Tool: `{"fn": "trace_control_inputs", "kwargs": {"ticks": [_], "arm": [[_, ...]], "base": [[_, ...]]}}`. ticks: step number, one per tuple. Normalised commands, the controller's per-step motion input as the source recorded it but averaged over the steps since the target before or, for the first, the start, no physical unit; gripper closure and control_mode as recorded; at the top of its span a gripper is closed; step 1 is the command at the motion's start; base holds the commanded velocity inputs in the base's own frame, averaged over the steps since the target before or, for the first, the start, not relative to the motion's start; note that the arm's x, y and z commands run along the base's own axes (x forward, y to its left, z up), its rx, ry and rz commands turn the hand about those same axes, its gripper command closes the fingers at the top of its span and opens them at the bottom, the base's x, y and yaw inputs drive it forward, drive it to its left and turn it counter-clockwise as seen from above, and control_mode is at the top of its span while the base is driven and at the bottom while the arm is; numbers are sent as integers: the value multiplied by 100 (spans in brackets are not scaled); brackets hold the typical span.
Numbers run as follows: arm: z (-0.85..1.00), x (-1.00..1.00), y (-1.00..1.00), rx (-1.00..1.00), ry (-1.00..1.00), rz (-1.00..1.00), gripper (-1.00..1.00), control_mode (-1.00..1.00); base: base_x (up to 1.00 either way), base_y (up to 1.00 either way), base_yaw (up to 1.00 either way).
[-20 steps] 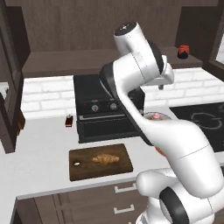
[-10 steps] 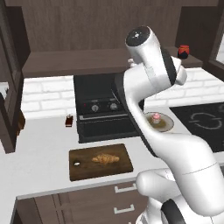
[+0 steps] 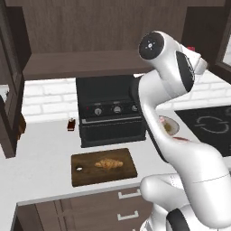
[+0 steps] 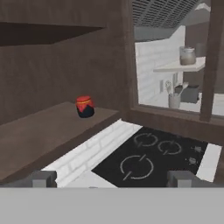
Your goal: From the different types of pastries on the counter, select a croissant and place it on the cutting board. Then retrieve a jar of jam from the cabinet and place it alongside the croissant on the cutting board.
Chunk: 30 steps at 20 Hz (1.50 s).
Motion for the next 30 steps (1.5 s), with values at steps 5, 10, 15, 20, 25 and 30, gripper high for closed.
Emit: {"fn": "trace_control_inputs", "kwargs": {"ticks": [5, 10, 15, 20, 25, 30], "arm": [[-8, 79, -58, -11, 30, -9, -100, -100], [15, 51, -20, 1, 19, -5, -100, -100], [11, 13, -10, 2, 2, -2, -100, -100], [-3, 14, -32, 2, -1, 0, -100, -100], [-9, 26, -61, 0, -11, 0, -100, -100], [-1, 39, -50, 0, -8, 0, -100, -100]], "base": [[0, 0, 0], [0, 0, 0], [0, 0, 0], [0, 0, 0], [0, 0, 0], [0, 0, 0]]}}
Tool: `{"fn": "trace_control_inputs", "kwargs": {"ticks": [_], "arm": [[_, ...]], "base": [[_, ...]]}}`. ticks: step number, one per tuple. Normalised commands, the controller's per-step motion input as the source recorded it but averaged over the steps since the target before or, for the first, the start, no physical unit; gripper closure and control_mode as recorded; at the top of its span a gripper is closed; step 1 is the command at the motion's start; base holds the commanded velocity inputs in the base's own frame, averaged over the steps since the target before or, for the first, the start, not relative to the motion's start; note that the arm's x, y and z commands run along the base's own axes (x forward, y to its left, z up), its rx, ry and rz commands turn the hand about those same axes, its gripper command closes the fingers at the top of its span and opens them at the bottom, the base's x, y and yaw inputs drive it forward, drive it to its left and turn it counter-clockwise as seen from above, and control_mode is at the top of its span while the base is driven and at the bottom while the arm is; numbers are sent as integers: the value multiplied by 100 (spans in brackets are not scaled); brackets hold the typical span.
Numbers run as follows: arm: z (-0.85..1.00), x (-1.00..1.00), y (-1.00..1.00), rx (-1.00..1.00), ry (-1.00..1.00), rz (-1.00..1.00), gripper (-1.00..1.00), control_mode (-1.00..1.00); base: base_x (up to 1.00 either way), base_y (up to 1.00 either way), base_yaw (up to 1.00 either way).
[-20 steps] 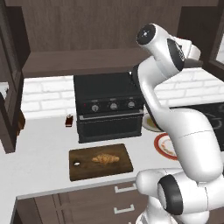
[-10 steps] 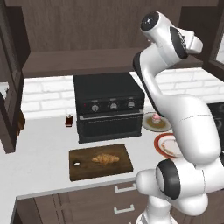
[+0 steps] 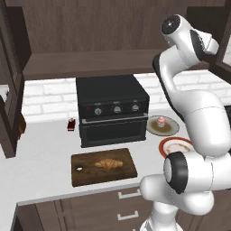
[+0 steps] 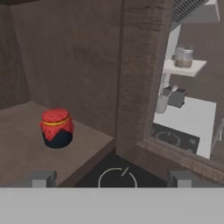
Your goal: From the different types of pastries on the counter, select a croissant and place it on the cutting board. Then retrieve a jar of jam from the cabinet and place it alongside the croissant on the cutting board.
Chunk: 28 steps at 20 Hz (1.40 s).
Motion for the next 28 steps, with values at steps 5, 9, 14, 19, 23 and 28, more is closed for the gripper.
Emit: {"fn": "trace_control_inputs", "kwargs": {"ticks": [5, 9, 14, 19, 23, 28], "arm": [[-1, 25, -36, 0, -1, 0, -100, -100], [-10, 26, -43, 0, 12, 0, -100, -100], [0, 31, -6, 2, 5, 0, -100, -100], [0, 48, 0, 2, 2, 0, -100, -100], [-1, 57, -9, 2, 0, 0, -100, -100], [-2, 34, -30, 0, 0, 0, -100, -100]], "base": [[0, 0, 0], [0, 0, 0], [0, 0, 0], [0, 0, 0], [0, 0, 0], [0, 0, 0]]}}
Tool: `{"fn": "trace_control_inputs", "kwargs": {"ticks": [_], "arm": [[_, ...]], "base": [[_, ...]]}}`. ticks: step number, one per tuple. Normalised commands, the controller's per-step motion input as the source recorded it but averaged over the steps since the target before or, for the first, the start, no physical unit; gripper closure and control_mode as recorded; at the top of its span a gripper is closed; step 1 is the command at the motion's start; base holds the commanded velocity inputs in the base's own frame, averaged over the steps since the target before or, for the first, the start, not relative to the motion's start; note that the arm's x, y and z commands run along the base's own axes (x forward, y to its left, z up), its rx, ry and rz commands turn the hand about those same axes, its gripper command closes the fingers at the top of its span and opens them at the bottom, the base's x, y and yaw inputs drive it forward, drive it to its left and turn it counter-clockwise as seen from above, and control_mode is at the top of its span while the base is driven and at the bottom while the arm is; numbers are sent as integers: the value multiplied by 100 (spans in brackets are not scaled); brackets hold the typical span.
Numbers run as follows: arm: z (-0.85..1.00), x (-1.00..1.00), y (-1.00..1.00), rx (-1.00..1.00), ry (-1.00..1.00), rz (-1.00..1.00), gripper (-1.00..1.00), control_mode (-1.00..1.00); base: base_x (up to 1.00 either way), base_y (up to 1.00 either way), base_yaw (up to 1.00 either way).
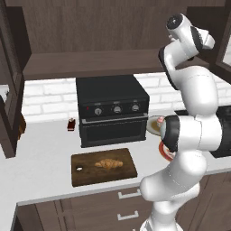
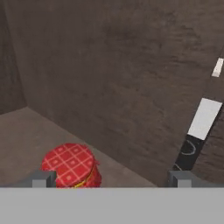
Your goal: From the different types of pastries on the counter, select a croissant and place it on the cutting board. Then retrieve a jar of jam from the cabinet and place it alongside the croissant on the cutting board.
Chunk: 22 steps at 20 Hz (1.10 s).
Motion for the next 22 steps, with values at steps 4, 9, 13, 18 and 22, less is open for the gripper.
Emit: {"fn": "trace_control_inputs", "kwargs": {"ticks": [4, 9, 13, 18, 22], "arm": [[-6, 24, -27, 0, 0, 0, -100, -100], [-8, 18, -1, 3, 0, 0, -100, -100], [-6, 19, 0, 6, 0, 0, -100, -100], [0, 19, 0, 7, 0, 0, -100, -100], [0, 11, 0, 8, 0, 0, -100, -100]], "base": [[0, 0, 0], [0, 0, 0], [0, 0, 0], [0, 0, 0], [0, 0, 0]]}}
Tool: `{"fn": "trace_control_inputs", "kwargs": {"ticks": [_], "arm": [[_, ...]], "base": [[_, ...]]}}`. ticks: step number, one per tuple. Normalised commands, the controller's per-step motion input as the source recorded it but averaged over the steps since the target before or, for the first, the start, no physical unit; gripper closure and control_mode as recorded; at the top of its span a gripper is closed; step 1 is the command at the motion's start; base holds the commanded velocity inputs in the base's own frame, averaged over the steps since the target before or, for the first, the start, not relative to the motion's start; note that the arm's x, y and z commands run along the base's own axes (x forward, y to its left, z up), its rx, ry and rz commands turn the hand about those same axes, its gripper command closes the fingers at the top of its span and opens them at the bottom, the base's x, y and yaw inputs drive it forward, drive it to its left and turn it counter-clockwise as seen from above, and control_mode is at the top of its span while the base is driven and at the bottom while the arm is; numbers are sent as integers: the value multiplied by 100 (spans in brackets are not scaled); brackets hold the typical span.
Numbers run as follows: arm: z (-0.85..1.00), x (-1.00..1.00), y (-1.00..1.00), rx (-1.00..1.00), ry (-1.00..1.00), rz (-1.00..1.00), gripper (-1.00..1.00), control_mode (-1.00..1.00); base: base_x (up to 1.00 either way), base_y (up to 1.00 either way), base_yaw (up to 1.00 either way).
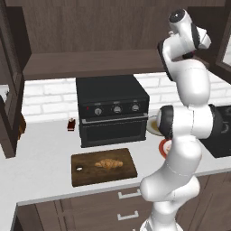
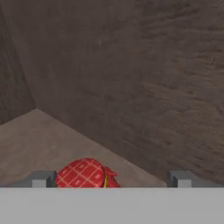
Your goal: From the different types of pastries on the counter, select a croissant and place it on the cutting board. Then retrieve a jar of jam from the cabinet and place it alongside the croissant on the cutting board.
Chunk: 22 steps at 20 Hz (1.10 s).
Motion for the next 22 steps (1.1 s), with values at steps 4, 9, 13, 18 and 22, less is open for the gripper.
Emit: {"fn": "trace_control_inputs", "kwargs": {"ticks": [4, 9, 13, 18, 22], "arm": [[0, 2, 0, 10, 0, 0, -100, -100], [-1, 0, 0, 10, 0, 0, -100, -100], [-25, 0, 0, 9, 0, 0, -100, -100], [-16, 1, -1, 3, 0, 0, -100, -100], [-8, 7, 0, 0, 0, 0, 100, -100]], "base": [[0, 0, 0], [0, 0, 0], [0, 0, 0], [0, 0, 0], [0, 0, 0]]}}
